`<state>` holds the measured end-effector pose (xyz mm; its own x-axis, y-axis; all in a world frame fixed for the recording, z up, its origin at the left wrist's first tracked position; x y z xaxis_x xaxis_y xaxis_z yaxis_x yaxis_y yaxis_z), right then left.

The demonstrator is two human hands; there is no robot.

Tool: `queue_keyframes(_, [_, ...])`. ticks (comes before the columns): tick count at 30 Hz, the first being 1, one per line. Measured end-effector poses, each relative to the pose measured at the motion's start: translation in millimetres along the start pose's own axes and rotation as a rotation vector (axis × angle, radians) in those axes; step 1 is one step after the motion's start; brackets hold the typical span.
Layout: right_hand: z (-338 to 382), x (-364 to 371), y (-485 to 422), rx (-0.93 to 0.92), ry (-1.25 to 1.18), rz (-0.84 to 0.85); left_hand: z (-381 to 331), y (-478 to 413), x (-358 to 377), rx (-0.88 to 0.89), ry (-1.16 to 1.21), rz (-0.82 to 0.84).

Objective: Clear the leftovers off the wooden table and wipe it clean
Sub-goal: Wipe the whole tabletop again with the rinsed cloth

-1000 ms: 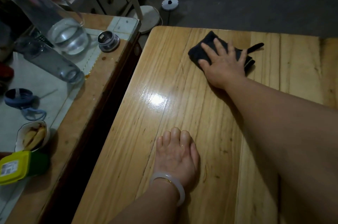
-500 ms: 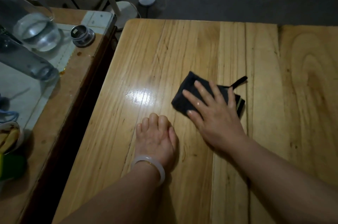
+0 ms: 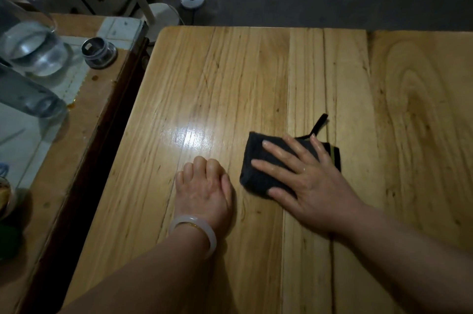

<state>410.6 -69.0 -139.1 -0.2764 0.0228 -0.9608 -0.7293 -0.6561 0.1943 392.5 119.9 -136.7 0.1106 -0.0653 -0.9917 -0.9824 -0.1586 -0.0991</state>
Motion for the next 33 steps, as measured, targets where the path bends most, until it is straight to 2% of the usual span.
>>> queue_keyframes(15, [-127,-47,-108,0.335,-0.065,-0.108,1,-1,0,0.004,-0.039,-0.007])
queue_keyframes(18, [-145,-51,-117,0.473,-0.079,-0.127,0,-1,0,0.005,-0.033,-0.012])
queue_keyframes(22, [-157,-52,-117,0.775,-0.147,-0.217,0,-1,0,-0.001,-0.024,0.007])
queue_keyframes(24, [-155,-50,-117,0.847,-0.168,-0.224,1,-2,0,-0.004,-0.017,0.014])
queue_keyframes(27, [-148,-47,-108,0.837,-0.159,-0.221,3,-3,0,-0.009,-0.022,0.02])
queue_keyframes(33, [-122,-34,-51,0.696,-0.137,-0.194,2,-4,0,-0.013,-0.022,0.013])
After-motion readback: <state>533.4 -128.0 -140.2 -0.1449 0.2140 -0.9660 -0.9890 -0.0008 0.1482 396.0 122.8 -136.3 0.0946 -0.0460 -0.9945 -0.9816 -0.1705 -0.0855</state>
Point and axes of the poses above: each hand's wrist, its own y-axis away from the middle knuckle, its own x-axis out of the palm, z = x × y, the point moved 6 cm from there along -y, towards the middle knuckle, and after that the axes turned 5 degrees about -x, right-handed, at the moved point
